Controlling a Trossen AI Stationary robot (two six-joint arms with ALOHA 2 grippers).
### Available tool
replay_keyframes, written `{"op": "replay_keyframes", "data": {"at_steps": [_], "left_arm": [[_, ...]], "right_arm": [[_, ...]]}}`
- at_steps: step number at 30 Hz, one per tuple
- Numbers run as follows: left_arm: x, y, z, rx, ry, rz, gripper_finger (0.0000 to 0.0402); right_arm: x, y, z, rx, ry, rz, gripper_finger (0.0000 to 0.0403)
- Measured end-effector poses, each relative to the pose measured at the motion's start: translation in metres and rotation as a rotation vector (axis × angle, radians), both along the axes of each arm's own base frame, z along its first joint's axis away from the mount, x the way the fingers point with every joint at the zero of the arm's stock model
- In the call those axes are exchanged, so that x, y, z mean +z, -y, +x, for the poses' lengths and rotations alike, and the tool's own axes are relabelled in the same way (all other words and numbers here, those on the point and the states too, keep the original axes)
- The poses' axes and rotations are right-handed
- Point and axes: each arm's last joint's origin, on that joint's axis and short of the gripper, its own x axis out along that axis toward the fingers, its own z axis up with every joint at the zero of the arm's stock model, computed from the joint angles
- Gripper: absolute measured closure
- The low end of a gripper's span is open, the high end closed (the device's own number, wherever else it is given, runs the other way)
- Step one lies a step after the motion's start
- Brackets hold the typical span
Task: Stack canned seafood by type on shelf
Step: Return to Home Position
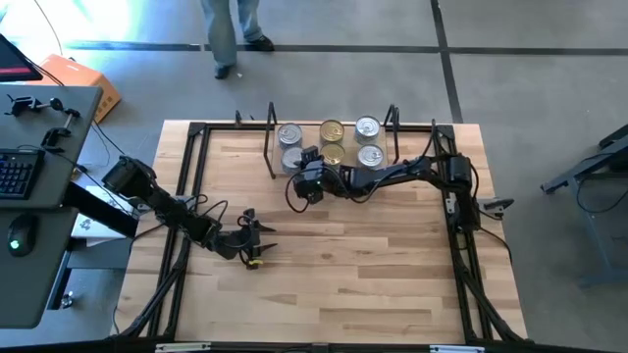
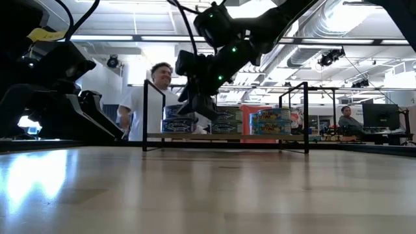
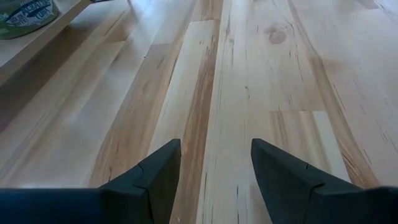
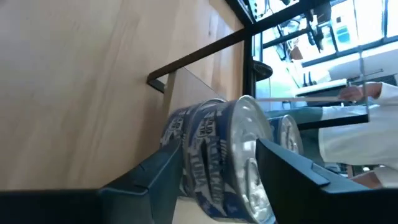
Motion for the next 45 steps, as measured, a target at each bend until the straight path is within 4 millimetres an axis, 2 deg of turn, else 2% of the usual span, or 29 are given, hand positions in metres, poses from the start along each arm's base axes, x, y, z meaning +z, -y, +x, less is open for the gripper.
{"op": "replay_keyframes", "data": {"at_steps": [5,14,20,23,27,33,38,45], "left_arm": [[0.000,0.000,0.000,0.000,0.000,0.000,0.0212],[0.000,0.000,0.000,0.000,0.000,-0.001,0.0212],[0.000,0.000,0.000,0.010,0.004,-0.018,0.0212],[0.000,0.000,0.000,0.018,0.007,-0.033,0.0212],[0.000,0.000,0.000,0.029,0.012,-0.052,0.0212],[0.000,0.000,0.000,0.024,0.013,-0.046,0.0212],[0.001,0.000,0.001,0.027,0.024,-0.058,0.0212],[0.006,0.002,0.003,0.043,0.086,-0.126,0.0212]], "right_arm": [[0.001,0.000,0.001,0.002,0.014,0.012,0.0203],[0.023,0.002,0.011,-0.027,0.116,0.052,0.0202],[0.050,-0.020,0.019,-0.083,0.251,0.199,0.0202],[0.063,-0.036,0.011,-0.053,0.248,0.298,0.0211],[0.082,-0.055,-0.014,-0.076,0.152,0.413,0.0234],[0.106,-0.078,-0.062,-0.089,-0.045,0.617,0.0275],[0.098,-0.094,-0.117,-0.072,-0.078,0.758,0.0303],[0.082,-0.112,-0.212,-0.109,0.078,0.993,0.0324]]}}
